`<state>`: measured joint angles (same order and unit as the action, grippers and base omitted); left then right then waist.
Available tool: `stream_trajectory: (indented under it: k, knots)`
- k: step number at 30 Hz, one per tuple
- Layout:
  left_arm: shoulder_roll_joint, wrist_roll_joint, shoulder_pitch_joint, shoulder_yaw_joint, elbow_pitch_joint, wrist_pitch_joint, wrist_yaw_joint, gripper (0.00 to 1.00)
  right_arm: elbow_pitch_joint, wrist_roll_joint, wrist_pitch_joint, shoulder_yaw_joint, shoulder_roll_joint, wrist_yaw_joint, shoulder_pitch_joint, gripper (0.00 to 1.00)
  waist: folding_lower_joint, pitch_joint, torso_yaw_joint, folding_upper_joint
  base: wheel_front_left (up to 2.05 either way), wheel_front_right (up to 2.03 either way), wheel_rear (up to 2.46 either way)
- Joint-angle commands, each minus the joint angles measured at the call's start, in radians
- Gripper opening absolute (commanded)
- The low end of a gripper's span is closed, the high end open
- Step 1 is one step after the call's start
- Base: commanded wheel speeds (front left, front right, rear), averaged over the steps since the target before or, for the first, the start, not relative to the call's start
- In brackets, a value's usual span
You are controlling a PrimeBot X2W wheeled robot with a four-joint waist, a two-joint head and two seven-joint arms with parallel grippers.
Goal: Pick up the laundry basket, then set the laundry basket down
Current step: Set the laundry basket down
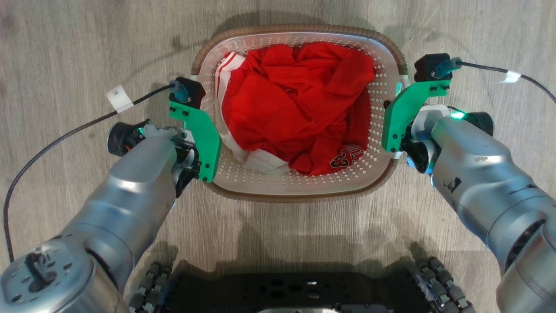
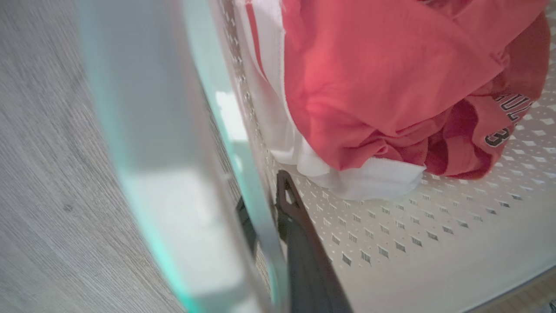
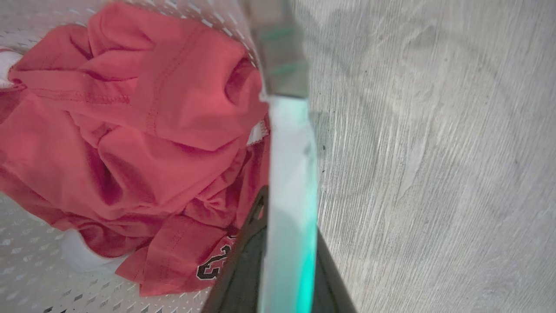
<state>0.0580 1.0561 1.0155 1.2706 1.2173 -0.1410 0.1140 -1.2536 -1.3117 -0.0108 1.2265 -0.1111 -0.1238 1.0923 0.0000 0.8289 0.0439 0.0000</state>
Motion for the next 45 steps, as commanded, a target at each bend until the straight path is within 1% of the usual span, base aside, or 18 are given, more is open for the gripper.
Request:
stream_trajectory:
  k: [1,9,20,21,22,23,24,25,30,39,45]
  knots:
    - [-0.008,-0.015,0.006,0.0,-0.033,0.003,0.017,0.0,0.006,-0.005,0.006,-0.002,0.023,-0.007,-0.031,0.0,0.0,0.007,0.001,0.0,0.0,0.0,0.0]
    - [-0.008,0.012,0.014,-0.006,-0.027,0.02,0.017,0.0,0.005,-0.007,0.024,-0.002,0.024,-0.007,-0.02,0.0,0.0,0.021,0.002,0.0,0.0,0.0,0.0]
    - [-0.008,0.006,0.019,0.001,-0.03,0.03,0.011,0.0,-0.004,-0.005,0.036,0.004,0.015,-0.007,-0.021,0.0,0.0,0.039,0.013,0.0,0.0,0.0,0.0]
    - [-0.008,0.007,0.018,0.001,-0.03,0.032,0.008,0.0,-0.008,-0.001,0.041,0.006,0.013,-0.007,-0.021,0.11,0.0,0.04,0.014,0.0,0.0,0.0,0.0]
    - [-0.008,0.009,0.019,0.001,-0.029,0.036,0.001,0.13,-0.012,0.004,0.05,0.008,0.011,-0.007,-0.02,0.36,0.0,0.04,0.015,0.0,0.0,0.0,0.0]
    - [-0.008,0.011,0.019,0.001,-0.026,0.039,-0.011,0.4,-0.016,0.008,0.058,0.009,0.01,-0.007,-0.02,0.77,0.0,0.04,0.016,0.0,0.0,0.0,0.0]
    - [-0.008,0.01,0.02,0.002,-0.024,0.04,-0.017,0.5,-0.018,0.01,0.063,0.009,0.009,-0.007,-0.02,1.0,0.0,0.04,0.016,0.0,0.0,0.0,0.0]
    - [-0.008,0.006,0.022,0.002,-0.023,0.043,-0.024,0.99,-0.021,0.01,0.068,0.008,0.009,-0.007,-0.02,1.0,0.0,0.04,0.017,0.0,0.0,0.0,0.0]
    - [-0.008,0.006,0.026,0.003,-0.022,0.063,-0.06,1.0,-0.031,0.01,0.076,0.003,0.005,-0.007,-0.022,1.0,0.0,0.039,0.022,0.0,0.0,0.0,0.0]
    - [-0.008,0.002,0.019,0.005,-0.015,0.057,-0.071,1.0,-0.036,0.011,0.079,0.001,0.006,-0.007,-0.025,1.0,0.0,0.023,0.026,0.0,0.0,0.0,0.0]
    - [-0.008,0.003,-0.005,0.007,-0.016,0.032,-0.074,1.0,-0.037,0.009,0.064,-0.001,0.006,-0.007,-0.042,1.0,0.0,-0.029,0.029,0.0,0.0,0.0,0.0]
